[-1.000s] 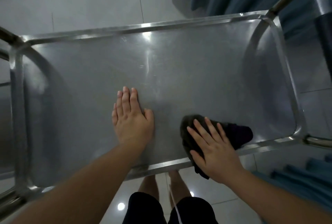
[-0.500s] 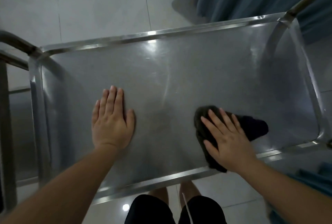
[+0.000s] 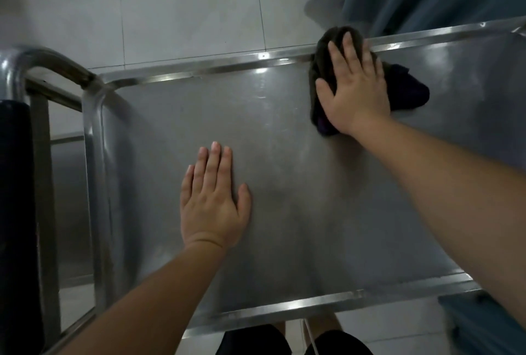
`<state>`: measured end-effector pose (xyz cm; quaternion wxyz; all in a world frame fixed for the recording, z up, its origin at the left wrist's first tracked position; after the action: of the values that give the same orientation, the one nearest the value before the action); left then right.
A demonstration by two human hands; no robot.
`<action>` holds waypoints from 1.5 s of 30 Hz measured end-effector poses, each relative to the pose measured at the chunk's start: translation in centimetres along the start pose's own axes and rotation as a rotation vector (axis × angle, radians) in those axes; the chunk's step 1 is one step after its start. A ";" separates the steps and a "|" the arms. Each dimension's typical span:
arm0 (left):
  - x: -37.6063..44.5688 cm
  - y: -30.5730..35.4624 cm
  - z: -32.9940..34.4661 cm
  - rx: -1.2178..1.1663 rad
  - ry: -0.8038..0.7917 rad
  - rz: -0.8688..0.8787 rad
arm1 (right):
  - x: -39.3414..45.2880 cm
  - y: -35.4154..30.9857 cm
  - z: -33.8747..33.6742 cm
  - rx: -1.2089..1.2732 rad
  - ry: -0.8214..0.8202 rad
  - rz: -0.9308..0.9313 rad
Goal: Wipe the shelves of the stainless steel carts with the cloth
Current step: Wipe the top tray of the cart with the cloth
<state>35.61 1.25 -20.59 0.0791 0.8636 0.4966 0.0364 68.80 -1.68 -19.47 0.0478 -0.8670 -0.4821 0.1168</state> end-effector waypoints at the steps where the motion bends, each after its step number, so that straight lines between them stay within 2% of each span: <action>1: 0.0 -0.1 0.0 -0.003 -0.001 -0.001 | -1.8 -0.5 0.3 -0.006 -0.015 -0.018; 7: -0.2 0.1 0.1 -0.039 -0.002 -0.007 | -21.6 -4.2 3.4 0.006 -0.024 -0.169; 11: -0.4 0.2 0.0 -0.056 0.000 0.000 | -32.8 -5.4 5.4 -0.040 -0.178 -0.269; 14: -0.5 0.3 0.0 -0.051 -0.003 0.005 | -31.6 -5.0 5.3 -0.059 -0.221 -0.342; 17: -0.4 0.4 0.1 -0.043 -0.015 0.002 | -24.4 -5.6 4.2 -0.024 -0.147 -0.366; 19: -0.4 0.4 0.0 -0.042 -0.022 0.001 | -17.5 -6.4 3.3 -0.020 -0.080 -0.321; 23: -0.3 0.4 -0.1 -0.031 -0.017 0.003 | -3.0 -7.2 1.1 -0.017 -0.076 -0.164; 26: -0.4 0.3 -0.1 -0.022 -0.021 0.004 | 1.5 -7.4 0.5 -0.014 -0.058 -0.104; 30: -0.5 0.2 0.0 -0.021 -0.012 0.009 | -1.9 -8.0 1.5 0.032 -0.025 -0.076; 35: -0.4 0.3 0.0 -0.036 0.004 0.008 | -15.5 -8.9 3.9 0.020 0.030 -0.176; 40: -0.4 0.2 0.1 -0.044 -0.007 0.006 | -31.8 -10.0 6.6 0.034 -0.132 -0.399; 42: -0.5 0.2 0.0 -0.045 -0.012 0.005 | -33.4 -9.7 6.7 0.031 -0.166 -0.466; 45: -0.5 0.4 -0.1 -0.044 -0.014 0.007 | -29.2 -8.3 5.7 0.029 -0.158 -0.614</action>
<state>35.68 0.62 -20.40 0.1015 0.8635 0.4922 0.0415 45.73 -22.20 -18.79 0.0555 -0.6686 -0.7216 0.1709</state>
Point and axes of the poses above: each hand's wrist, its own x-axis towards the middle knuckle, its own z-axis out of the palm, y = z × x, the point moved 2 cm from there along x, towards the middle knuckle, and after that the axes turned 7 degrees about -z, right-handed, at the moved point
